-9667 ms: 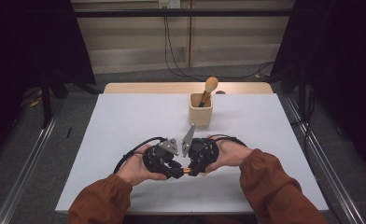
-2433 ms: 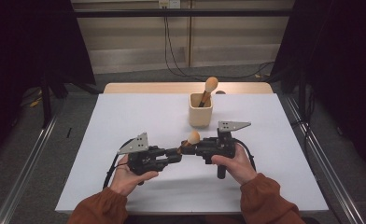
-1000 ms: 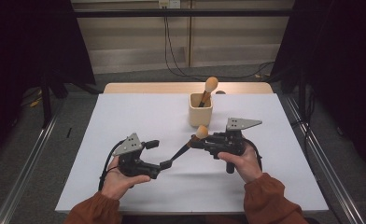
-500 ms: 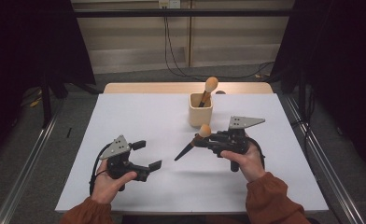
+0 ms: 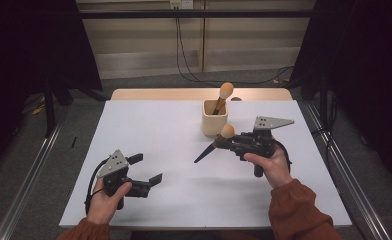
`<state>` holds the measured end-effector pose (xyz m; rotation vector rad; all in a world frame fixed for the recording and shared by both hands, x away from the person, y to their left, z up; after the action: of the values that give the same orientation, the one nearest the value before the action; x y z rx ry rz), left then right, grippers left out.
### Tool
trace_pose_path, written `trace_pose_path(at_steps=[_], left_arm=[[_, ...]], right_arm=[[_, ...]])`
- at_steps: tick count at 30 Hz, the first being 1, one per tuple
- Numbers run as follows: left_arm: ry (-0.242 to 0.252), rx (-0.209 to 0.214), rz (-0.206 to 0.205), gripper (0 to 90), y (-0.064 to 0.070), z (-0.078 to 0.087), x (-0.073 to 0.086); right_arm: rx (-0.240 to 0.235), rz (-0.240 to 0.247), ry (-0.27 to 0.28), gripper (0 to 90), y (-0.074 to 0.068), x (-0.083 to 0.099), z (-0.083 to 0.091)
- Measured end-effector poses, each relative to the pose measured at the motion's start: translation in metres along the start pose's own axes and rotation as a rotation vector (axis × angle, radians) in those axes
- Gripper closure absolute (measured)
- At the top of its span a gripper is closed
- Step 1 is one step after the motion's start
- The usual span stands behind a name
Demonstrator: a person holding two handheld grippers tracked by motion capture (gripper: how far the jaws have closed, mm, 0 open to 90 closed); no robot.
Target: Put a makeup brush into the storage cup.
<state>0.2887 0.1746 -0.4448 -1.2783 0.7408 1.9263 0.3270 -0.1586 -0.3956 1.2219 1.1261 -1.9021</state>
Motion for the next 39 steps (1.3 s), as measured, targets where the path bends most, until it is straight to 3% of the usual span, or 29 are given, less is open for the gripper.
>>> trace_pose_path(at_steps=[6, 8, 13, 16, 29, 39], left_arm=[[0.036, -0.019, -0.022, 2.7, 0.003, 0.009, 0.0], [0.051, -0.042, -0.009, 3.1, 0.003, 0.012, 0.0], [0.068, -0.053, 0.001, 2.7, 0.002, 0.019, 0.002], [0.082, -0.093, 0.001, 2.7, 0.002, 0.025, 0.004], [0.07, -0.093, 0.026, 2.8, -0.008, 0.03, 0.016], [0.072, -0.133, 0.014, 2.8, -0.011, 0.033, 0.016]], right_arm=[[0.03, -0.003, -0.009, 73.9, 0.007, -0.004, 0.003], [0.037, -0.002, -0.006, 73.8, 0.008, -0.007, 0.005], [0.066, 0.004, -0.004, 73.9, 0.012, -0.013, 0.01], [0.081, 0.004, 0.007, 73.8, 0.015, -0.017, 0.013], [0.117, 0.02, -0.002, 73.8, 0.025, -0.033, 0.015], [0.168, 0.026, 0.022, 73.8, 0.037, -0.053, 0.023]])
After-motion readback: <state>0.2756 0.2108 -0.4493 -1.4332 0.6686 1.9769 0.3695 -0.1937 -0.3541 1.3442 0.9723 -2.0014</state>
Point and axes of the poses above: each handheld gripper's, and its own axes: z roughly backward along the jaws, x roughly out of its underside, y roughly to its right, the point moved 4 cm from there along -z, roughly forward along the jaws, and after that the axes turned 3 degrees about -z, right-handed, at the moved point
